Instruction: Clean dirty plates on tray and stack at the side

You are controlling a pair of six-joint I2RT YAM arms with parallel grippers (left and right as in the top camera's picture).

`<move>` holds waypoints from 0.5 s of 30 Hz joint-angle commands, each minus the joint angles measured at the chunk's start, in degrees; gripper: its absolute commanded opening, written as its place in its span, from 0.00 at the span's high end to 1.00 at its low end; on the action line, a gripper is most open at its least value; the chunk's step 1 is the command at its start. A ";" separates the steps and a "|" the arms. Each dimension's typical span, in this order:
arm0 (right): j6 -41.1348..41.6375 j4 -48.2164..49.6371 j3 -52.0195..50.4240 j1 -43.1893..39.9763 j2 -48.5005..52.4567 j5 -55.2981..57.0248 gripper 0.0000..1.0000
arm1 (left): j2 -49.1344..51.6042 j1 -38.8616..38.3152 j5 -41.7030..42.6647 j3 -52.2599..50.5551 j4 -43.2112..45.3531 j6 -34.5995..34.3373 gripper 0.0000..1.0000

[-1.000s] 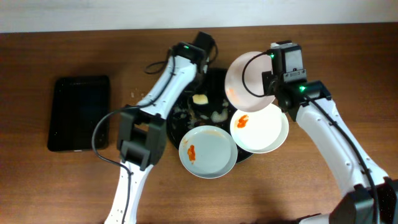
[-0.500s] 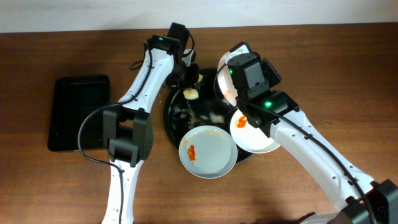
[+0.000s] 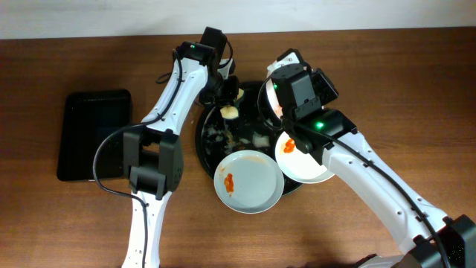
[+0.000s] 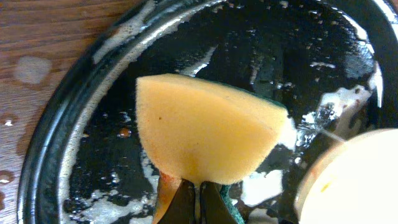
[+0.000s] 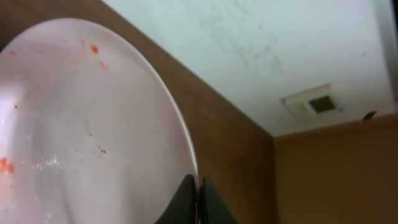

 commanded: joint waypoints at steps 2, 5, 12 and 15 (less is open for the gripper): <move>9.66 -3.30 1.29 0.33 0.70 0.98 0.96 | -3.15 0.00 13.84 1.33 2.84 3.74 1.00; 14.45 -4.85 1.29 0.33 2.49 0.98 0.96 | -3.52 0.00 18.75 1.33 3.80 4.83 1.00; 24.92 -5.38 1.29 0.15 4.20 0.96 0.96 | -4.00 0.00 28.85 1.33 4.50 8.00 1.00; 28.06 -5.62 1.29 -0.74 4.20 0.74 0.96 | -4.00 -0.13 31.87 1.33 4.15 8.48 1.00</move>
